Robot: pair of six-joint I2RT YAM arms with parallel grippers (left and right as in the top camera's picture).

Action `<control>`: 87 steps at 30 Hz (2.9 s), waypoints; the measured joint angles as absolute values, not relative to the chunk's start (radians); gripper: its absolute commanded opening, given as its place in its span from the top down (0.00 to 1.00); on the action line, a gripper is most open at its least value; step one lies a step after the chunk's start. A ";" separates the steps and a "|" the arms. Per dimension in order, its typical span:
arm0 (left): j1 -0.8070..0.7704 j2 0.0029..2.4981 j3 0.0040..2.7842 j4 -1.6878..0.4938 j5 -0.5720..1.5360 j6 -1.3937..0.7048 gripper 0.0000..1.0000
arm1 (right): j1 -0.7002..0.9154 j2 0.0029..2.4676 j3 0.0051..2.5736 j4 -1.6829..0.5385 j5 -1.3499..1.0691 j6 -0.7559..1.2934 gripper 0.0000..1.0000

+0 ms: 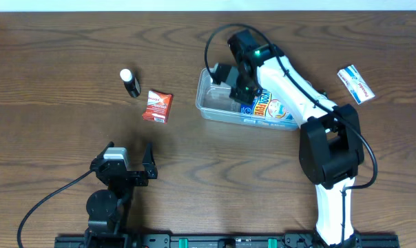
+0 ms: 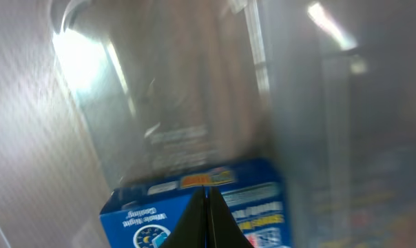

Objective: Pack container

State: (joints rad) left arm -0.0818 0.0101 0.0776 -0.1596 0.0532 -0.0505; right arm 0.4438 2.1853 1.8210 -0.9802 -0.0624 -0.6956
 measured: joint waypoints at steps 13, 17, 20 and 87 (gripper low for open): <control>-0.082 0.010 0.078 -0.160 0.053 -0.051 0.02 | 0.396 2.124 2.159 -1.240 -0.052 -0.253 0.96; -0.082 0.010 0.078 -0.160 0.053 -0.051 0.02 | 0.280 2.062 2.174 -1.349 -0.047 -0.142 0.84; -0.082 0.010 0.078 -0.160 0.053 -0.051 0.02 | 0.173 2.040 2.178 -1.432 -0.039 -0.064 0.78; -0.082 0.010 0.078 -0.160 0.053 -0.051 0.02 | 0.021 2.035 1.680 -1.036 -0.094 0.041 0.61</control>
